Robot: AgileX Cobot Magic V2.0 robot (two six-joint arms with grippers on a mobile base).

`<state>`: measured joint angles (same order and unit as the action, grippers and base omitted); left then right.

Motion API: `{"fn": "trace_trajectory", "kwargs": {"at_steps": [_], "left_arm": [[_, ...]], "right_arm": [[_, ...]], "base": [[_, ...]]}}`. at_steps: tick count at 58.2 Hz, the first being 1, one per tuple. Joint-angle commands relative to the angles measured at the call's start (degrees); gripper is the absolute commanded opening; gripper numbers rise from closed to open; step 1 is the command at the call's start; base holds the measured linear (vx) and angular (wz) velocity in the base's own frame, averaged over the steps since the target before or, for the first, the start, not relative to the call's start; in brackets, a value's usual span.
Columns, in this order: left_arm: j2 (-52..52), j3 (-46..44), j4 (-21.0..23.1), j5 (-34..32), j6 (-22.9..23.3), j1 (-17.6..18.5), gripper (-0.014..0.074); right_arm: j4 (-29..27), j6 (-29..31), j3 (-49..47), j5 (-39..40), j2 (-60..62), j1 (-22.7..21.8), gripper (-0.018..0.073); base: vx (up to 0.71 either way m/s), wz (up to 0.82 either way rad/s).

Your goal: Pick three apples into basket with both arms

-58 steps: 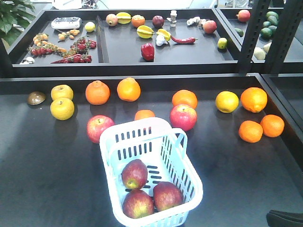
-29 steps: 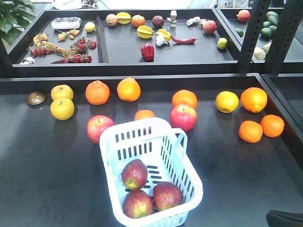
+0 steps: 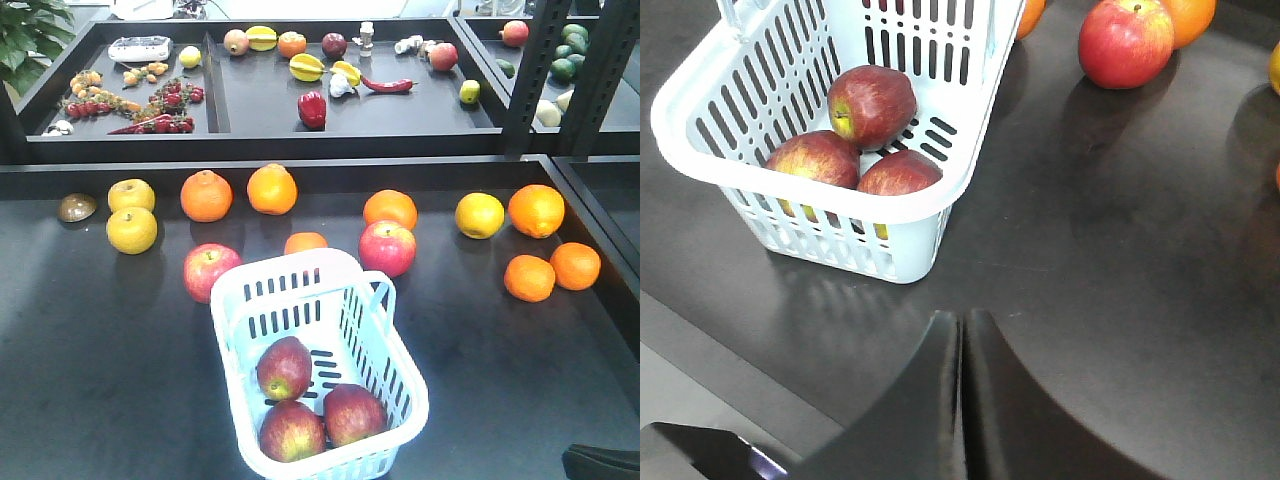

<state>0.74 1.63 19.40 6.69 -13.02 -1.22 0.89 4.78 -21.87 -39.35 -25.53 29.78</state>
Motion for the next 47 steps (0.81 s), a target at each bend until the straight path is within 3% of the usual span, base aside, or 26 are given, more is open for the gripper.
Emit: {"fn": "trace_trajectory", "kwargs": {"at_steps": [1,47], "left_arm": [[0.8,-1.38,0.35,-4.19,-0.05,0.42,-0.0006],[0.8,-1.44,0.35,-4.19,-0.05,0.42,-0.0006]], "right_arm": [[0.43,0.15,-1.48,3.63,-0.32,0.02,-0.0005],[0.43,0.15,-1.48,3.63,-0.32,0.02,-0.0005]], "base": [[0.0,0.0],[0.0,0.0]]}}
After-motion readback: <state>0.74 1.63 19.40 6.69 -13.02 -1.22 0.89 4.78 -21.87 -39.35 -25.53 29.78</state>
